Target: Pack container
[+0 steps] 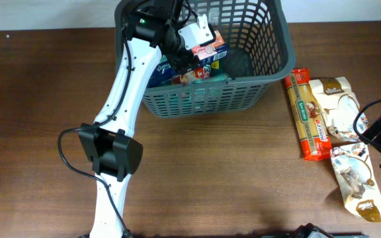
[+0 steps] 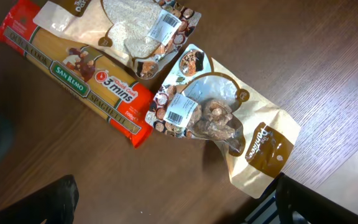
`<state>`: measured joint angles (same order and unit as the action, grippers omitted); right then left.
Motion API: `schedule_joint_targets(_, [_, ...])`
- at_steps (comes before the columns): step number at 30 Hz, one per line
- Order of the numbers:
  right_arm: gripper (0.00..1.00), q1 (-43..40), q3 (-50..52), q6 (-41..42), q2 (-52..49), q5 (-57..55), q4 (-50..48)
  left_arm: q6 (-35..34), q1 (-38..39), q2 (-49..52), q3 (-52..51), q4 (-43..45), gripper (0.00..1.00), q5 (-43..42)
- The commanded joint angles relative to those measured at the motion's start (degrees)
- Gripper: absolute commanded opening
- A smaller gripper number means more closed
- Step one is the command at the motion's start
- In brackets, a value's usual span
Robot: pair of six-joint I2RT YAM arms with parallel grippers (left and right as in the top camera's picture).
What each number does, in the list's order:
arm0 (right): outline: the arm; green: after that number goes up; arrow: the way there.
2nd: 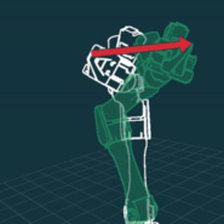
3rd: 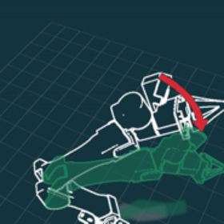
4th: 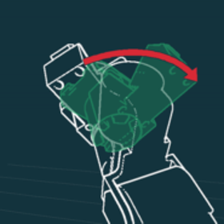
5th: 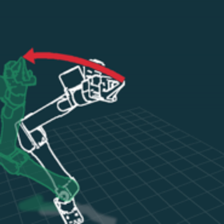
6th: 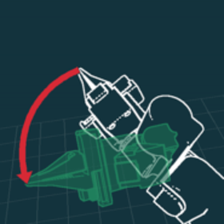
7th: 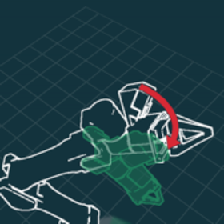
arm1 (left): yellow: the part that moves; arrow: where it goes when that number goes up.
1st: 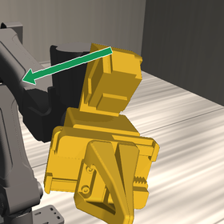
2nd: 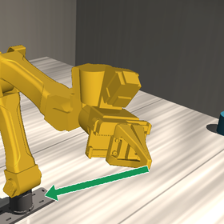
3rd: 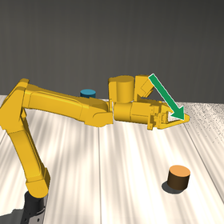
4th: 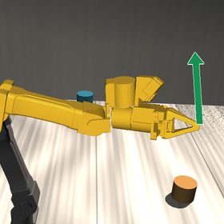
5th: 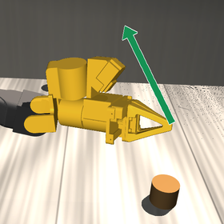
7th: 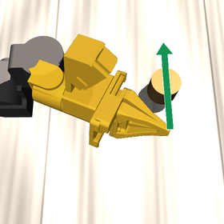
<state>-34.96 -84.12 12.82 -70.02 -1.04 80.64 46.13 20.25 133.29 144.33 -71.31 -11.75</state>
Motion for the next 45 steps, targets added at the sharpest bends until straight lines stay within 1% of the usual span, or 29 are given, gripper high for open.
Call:
schedule_joint_targets(1, [0.99,-0.3,-0.2,-0.3,0.1,-0.5,0.0,-1.7,0.4,-2.8,2.0,0.1,0.86,0.1])
schedule_joint_targets(2, [0.99,-0.3,-0.2,-0.3,0.1,-0.5,0.0,-3.1,0.5,-3.3,2.3,0.1,0.94,0.0])
schedule_joint_targets(3, [0.99,-0.3,-0.2,-0.3,0.1,-0.5,0.0,-4.9,0.7,-3.8,2.5,-0.4,0.97,0.0])
schedule_joint_targets(8, [0.99,-0.3,-0.2,-0.3,0.1,-0.5,0.0,-5.6,1.7,-7.0,2.7,-5.0,0.97,1.8])
schedule_joint_targets(9, [0.99,-0.3,-0.2,-0.3,0.1,-0.5,0.0,-7.1,1.7,-7.7,2.7,-5.4,0.97,3.1])
schedule_joint_targets(10, [0.99,-0.3,-0.2,-0.3,0.1,-0.5,0.0,-10.9,1.5,-8.5,2.7,-5.3,1.0,5.1])
schedule_joint_targets(11, [0.99,-0.3,-0.2,-0.3,0.1,-0.5,0.0,-14.7,1.2,-9.0,2.7,-4.9,0.99,7.1])
schedule_joint_targets(14, [0.99,-0.3,-0.2,-0.3,0.1,-0.5,0.0,-29.5,-1.0,-10.5,2.7,-1.7,0.99,15.2])
schedule_joint_targets(16, [0.99,-0.3,-0.2,-0.3,0.1,-0.5,0.0,-40.4,-3.5,-11.3,2.7,-0.1,0.99,19.1])
schedule_joint_targets(17, [0.99,-0.3,-0.2,-0.3,0.1,-0.5,0.0,-45.3,-5.4,-11.6,2.7,0.2,0.99,19.3])
schedule_joint_targets(19, [0.99,-0.3,-0.2,-0.3,0.1,-0.5,0.0,-52.3,-8.6,-11.6,2.7,-0.1,0.99,18.5])
schedule_joint_targets(22, [0.99,-0.3,-0.2,-0.3,0.1,-0.5,0.0,-59.2,-13.8,-11.6,2.7,-0.7,0.99,15.0])
schedule_joint_targets(26, [0.99,-0.3,-0.2,-0.3,0.1,-0.5,0.0,-60.7,-19.5,-11.6,2.7,-1.7,0.99,14.0])
schedule_joint_targets(31, [0.99,-0.3,-0.2,-0.3,0.1,-0.5,0.0,-60.7,-23.3,-11.6,2.7,-3.9,0.99,14.1])
schedule_joint_targets(38, [0.99,-0.3,-0.2,-0.3,0.0,-1.4,-1.0,-60.7,-24.2,-11.6,2.7,-8.3,0.99,14.1])
schedule_joint_targets(43, [0.99,-0.3,-0.2,-0.6,-0.9,-2.8,-6.1,-60.7,-24.2,-11.6,2.7,-9.5,0.99,14.1])
schedule_joint_targets(45, [0.99,-0.3,-0.2,-6.4,-2.5,-4.0,-10.2,-60.7,-24.2,-11.6,2.7,-10.5,0.99,14.1])
